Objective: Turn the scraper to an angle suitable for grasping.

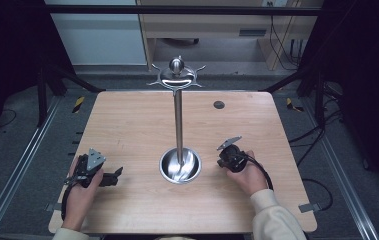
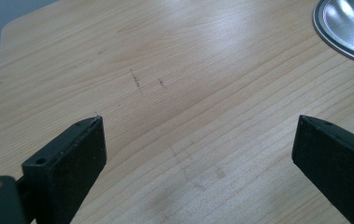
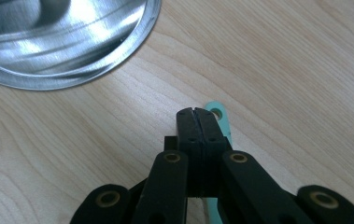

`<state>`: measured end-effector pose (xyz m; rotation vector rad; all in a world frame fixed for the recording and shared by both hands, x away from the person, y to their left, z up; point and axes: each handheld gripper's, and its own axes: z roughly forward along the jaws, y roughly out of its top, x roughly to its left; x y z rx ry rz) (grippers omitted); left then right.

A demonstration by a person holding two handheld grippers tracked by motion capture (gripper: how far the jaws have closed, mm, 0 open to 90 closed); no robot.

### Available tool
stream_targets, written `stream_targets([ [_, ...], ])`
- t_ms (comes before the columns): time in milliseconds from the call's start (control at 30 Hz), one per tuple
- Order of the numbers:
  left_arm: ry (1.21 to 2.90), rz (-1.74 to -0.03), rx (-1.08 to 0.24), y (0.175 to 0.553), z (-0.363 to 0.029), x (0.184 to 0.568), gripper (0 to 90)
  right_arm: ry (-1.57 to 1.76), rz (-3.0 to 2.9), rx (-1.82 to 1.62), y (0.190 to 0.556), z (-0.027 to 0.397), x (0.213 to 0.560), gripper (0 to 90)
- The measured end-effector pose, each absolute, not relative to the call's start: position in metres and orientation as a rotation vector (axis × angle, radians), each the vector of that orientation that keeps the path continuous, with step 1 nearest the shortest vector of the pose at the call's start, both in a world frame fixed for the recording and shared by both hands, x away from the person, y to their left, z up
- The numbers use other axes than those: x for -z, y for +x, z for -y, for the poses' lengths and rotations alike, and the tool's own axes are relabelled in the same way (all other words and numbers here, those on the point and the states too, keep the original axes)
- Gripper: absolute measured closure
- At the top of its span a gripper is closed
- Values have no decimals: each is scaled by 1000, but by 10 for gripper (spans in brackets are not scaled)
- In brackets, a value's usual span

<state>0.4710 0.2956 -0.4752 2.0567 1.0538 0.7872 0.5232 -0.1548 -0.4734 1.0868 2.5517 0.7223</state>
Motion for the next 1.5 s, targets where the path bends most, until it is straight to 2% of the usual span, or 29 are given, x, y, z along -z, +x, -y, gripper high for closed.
stream_targets([
  [1067,2063,-1059,-785,470,-296,476,28,1373,-2353,-605,537,201,474,900],
  [1500,2039,-1077,-788,464,-299,475,28,1422,-2338,-643,540,203,451,889],
])
